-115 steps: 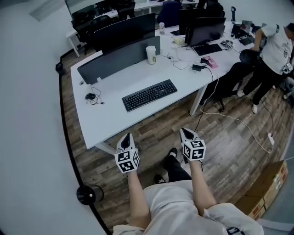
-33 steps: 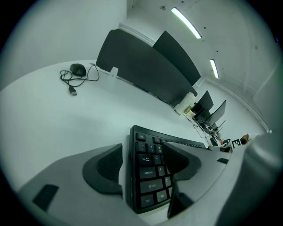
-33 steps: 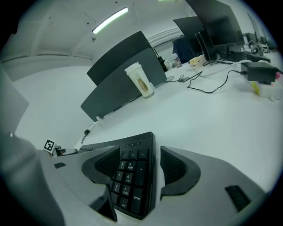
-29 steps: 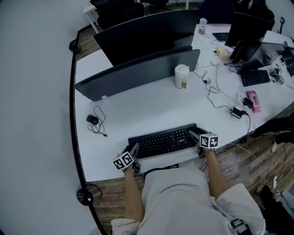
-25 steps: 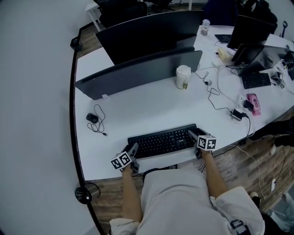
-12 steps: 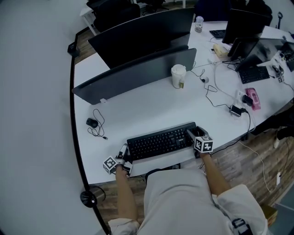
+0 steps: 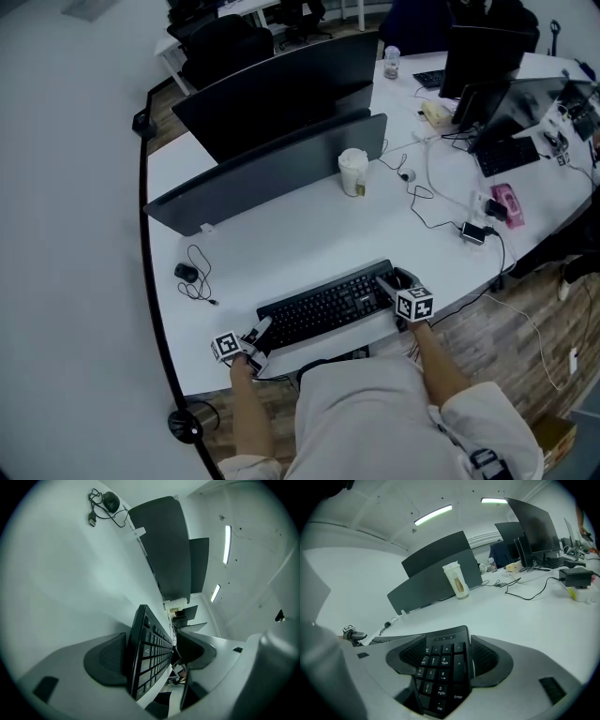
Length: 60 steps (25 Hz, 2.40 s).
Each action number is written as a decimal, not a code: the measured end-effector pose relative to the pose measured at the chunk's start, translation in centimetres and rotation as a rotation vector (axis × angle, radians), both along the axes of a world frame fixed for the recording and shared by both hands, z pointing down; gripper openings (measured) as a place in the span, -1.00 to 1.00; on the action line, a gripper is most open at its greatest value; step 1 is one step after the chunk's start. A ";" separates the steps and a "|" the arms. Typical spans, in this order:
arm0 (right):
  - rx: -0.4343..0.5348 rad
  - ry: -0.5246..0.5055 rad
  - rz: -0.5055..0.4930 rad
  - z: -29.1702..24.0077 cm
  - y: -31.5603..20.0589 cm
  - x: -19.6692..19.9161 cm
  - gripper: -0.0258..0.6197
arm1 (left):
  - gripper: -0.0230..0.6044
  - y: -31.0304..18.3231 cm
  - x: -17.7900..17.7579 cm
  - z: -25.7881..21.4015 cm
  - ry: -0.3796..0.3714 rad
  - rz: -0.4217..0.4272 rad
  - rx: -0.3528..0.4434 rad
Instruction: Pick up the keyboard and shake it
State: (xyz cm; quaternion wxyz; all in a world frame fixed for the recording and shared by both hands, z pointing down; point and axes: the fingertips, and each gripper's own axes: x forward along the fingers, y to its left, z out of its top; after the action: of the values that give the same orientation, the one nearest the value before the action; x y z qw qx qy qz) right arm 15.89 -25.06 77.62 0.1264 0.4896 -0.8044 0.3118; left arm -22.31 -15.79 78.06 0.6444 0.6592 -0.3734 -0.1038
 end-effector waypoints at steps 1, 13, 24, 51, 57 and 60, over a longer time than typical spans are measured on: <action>-0.002 -0.003 -0.003 0.1 0.0 0.1 -0.01 | 0.15 0.2 0.2 -0.1 0.022 0.013 0.001; 0.003 -0.155 -0.048 -1.0 -1.3 -1.1 -0.02 | -0.43 0.8 2.2 -4.6 0.302 0.115 0.155; -0.082 -0.275 -0.359 -2.5 -1.7 -0.6 -0.10 | -0.59 0.3 1.3 -5.5 -0.112 0.322 0.377; -0.072 0.397 -1.442 -15.1 1.4 -3.2 -0.54 | -0.59 2.2 4.6 -14.5 -0.669 1.064 0.883; 0.247 0.852 -1.460 -24.3 -2.8 -4.5 -0.56 | -0.61 -0.5 5.8 -13.8 -1.026 1.013 0.951; 0.388 1.071 -1.461 -28.5 -4.4 -6.4 -0.56 | -0.63 -2.5 5.7 -13.2 -1.149 0.887 0.938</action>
State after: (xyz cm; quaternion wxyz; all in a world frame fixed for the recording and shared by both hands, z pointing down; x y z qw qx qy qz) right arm 9.47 -29.46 49.15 0.5625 -0.0475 -0.7857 -0.2532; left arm -16.63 -18.26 64.88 -0.0020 0.8922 -0.2680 0.3635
